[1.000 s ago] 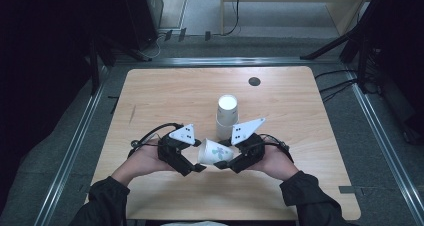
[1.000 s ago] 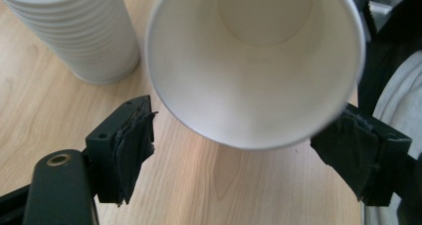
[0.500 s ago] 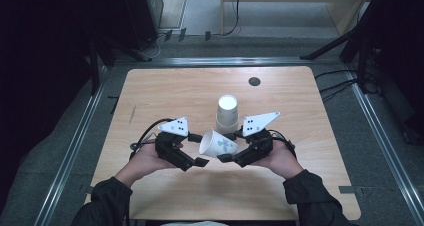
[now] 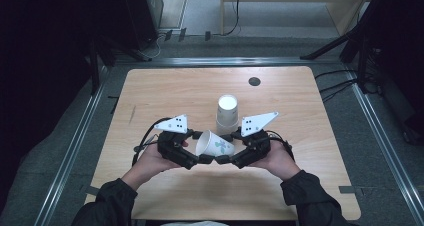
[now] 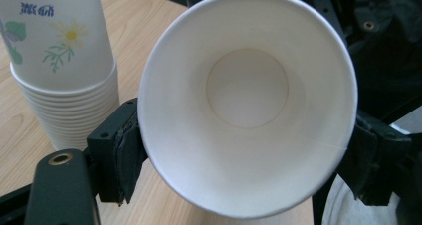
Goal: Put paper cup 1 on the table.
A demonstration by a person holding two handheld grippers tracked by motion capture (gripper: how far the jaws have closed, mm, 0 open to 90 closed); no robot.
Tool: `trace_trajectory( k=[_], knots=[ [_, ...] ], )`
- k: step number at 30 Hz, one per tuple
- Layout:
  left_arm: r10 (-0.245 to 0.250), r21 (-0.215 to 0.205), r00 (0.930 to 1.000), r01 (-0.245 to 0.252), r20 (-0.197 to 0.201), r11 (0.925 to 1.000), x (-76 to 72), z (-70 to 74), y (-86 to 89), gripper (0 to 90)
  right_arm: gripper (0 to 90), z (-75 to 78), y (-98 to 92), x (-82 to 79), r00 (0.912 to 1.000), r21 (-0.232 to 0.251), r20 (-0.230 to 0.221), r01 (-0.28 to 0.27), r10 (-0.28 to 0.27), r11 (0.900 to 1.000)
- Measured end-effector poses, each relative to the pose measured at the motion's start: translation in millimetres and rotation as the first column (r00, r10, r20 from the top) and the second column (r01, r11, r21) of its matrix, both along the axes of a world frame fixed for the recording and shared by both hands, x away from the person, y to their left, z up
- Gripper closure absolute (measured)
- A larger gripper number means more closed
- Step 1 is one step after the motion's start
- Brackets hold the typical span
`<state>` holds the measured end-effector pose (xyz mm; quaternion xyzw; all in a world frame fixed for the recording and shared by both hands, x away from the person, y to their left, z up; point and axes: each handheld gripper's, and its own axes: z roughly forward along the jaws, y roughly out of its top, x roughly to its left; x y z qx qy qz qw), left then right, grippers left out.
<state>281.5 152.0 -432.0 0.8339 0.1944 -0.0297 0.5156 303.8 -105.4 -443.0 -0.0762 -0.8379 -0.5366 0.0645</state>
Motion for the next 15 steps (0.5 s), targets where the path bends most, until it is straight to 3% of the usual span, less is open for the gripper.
trace_trajectory(
  k=[5,15],
  knots=[
    [0.001,-0.033,1.0000,-0.001,-0.010,0.9995,1.2,0.6,2.1,21.0,33.3,-0.5,1.1,-0.2,0.9999,0.007,-0.008,-0.008,0.008,1.000],
    [0.003,-0.011,1.0000,-0.003,-0.005,0.9999,0.3,0.5,1.7,23.9,33.6,-1.8,2.4,-0.5,1.0000,-0.009,-0.004,-0.008,0.008,1.000]
  ],
)
